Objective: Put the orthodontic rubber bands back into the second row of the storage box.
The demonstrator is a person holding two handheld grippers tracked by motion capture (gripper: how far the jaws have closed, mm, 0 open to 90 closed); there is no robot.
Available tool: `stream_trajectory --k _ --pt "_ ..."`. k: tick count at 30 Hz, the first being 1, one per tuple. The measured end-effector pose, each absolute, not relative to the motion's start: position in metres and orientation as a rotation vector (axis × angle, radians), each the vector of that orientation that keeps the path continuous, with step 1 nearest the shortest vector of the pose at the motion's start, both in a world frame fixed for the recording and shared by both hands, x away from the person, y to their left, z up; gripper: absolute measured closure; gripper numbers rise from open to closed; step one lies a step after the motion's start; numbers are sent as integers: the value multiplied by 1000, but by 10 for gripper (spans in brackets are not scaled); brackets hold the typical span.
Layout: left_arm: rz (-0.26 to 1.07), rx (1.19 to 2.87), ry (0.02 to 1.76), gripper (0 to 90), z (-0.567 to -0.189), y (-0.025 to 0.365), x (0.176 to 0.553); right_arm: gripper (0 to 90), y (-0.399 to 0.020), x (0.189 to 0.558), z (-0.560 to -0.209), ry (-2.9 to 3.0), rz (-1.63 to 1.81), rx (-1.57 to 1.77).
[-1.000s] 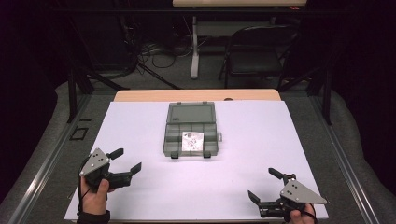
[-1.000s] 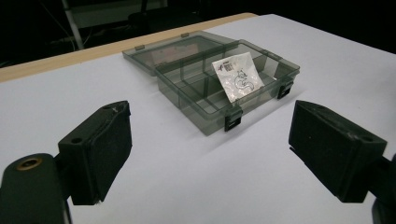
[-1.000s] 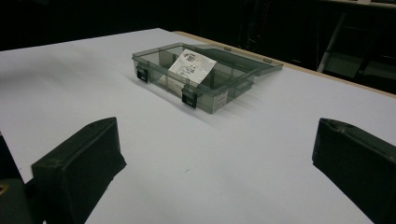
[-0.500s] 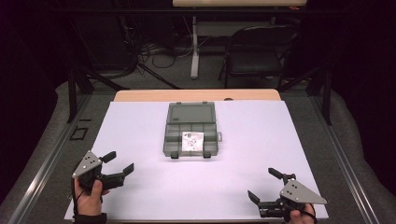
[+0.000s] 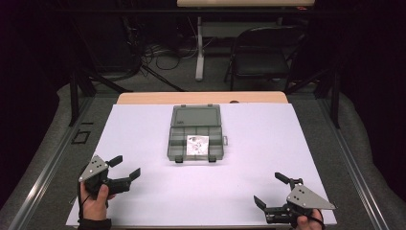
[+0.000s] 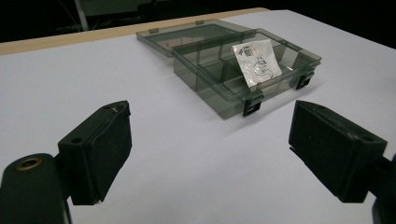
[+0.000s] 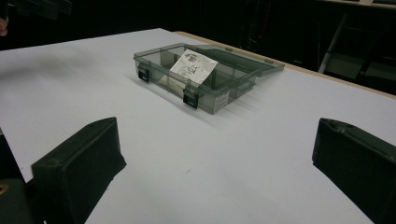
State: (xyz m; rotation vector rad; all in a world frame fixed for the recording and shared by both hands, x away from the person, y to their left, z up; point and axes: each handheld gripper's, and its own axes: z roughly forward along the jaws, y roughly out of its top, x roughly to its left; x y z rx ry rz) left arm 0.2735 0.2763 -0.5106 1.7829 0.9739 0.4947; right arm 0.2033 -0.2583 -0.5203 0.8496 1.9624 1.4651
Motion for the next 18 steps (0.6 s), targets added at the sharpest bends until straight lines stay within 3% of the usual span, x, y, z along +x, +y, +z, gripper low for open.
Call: stream_trajectory --k 18 --pt "494 1822 964 5 -517 271 278 8 -258 203 -520 1971 1460 844"
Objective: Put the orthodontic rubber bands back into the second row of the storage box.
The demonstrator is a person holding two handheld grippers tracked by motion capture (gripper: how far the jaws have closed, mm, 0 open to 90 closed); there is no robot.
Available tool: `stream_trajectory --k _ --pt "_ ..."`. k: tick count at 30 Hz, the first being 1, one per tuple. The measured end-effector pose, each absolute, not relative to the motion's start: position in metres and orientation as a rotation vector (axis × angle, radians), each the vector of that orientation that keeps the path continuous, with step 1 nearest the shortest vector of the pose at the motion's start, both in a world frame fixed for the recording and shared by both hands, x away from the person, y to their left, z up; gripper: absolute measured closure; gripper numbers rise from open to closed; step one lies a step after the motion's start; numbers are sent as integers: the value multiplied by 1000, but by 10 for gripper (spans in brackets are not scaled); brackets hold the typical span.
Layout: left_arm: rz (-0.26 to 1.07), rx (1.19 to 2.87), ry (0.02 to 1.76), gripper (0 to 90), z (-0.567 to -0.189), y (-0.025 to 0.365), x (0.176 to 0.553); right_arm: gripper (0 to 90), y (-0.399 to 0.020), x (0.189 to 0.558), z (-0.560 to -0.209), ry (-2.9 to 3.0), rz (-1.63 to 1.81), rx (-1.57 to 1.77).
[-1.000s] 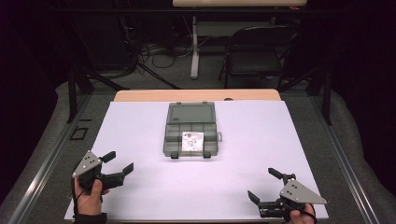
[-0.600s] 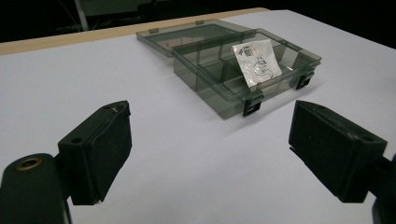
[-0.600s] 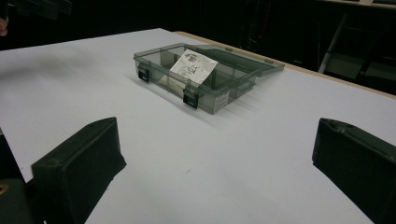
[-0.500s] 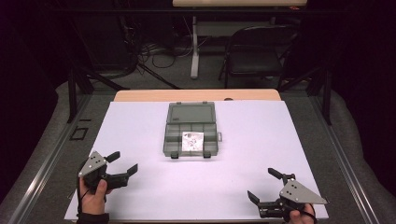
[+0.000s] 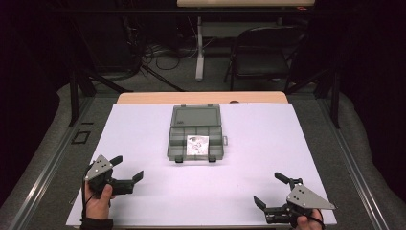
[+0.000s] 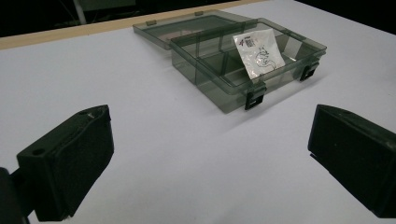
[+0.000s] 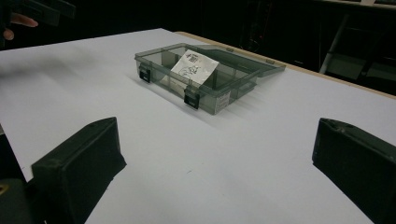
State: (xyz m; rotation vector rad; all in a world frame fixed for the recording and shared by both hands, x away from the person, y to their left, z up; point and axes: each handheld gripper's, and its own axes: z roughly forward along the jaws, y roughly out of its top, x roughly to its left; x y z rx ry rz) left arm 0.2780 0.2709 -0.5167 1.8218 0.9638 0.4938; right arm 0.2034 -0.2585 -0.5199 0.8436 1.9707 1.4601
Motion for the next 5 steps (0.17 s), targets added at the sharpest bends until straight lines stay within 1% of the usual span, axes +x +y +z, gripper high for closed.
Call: stream_trajectory --k 5 --pt "496 1834 952 5 -518 268 278 8 -259 203 -520 1968 1461 844"
